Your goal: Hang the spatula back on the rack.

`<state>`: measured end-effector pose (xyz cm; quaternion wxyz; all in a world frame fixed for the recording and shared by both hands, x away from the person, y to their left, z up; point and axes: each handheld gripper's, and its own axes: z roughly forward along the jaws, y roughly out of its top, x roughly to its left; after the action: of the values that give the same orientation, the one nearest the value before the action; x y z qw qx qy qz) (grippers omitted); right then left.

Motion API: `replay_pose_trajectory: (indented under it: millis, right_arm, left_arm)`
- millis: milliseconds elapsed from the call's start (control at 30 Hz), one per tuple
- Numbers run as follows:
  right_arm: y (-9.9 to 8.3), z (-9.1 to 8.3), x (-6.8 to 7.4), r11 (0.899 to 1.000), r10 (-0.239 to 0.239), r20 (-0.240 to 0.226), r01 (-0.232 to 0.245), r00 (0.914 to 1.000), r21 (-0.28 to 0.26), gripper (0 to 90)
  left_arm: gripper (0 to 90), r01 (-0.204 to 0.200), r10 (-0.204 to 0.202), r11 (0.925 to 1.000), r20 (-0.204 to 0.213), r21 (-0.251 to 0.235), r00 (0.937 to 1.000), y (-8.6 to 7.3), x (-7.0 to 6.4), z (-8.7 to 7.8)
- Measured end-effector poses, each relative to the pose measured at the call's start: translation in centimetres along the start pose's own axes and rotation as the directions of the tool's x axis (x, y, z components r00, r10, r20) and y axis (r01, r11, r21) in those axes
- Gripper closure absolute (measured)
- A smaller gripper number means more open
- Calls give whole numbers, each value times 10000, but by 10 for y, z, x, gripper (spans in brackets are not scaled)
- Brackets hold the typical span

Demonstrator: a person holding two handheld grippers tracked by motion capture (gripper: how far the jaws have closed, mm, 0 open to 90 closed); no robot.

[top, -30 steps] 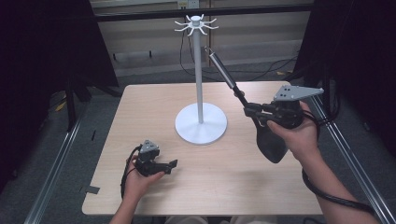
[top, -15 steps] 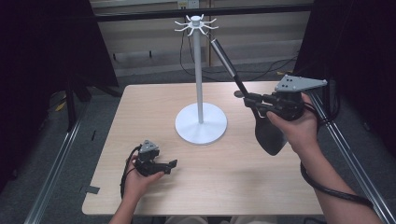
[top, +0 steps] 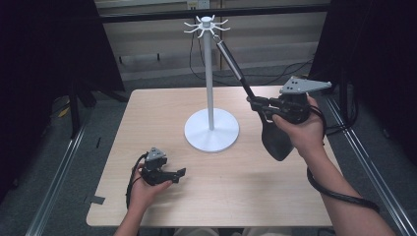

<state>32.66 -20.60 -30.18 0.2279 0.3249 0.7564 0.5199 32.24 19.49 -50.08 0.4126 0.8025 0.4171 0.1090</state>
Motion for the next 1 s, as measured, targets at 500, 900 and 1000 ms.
replay_pose_trajectory:
  millis: [500,900,1000]
  right_arm:
    - [-9,32,3,9993,382,-177,-381,9991,33,763]
    - [-11,57,8,9986,509,-220,-506,9985,147,766]
    - [-11,61,9,9983,567,-264,-564,9980,121,767]
  left_arm:
    - [98,20,-20,10000,-12,-17,10000,0,1,0]
    - [99,-52,52,10000,-26,-41,10000,0,3,-2]
    - [98,-65,65,10000,-18,-29,10000,0,3,-1]
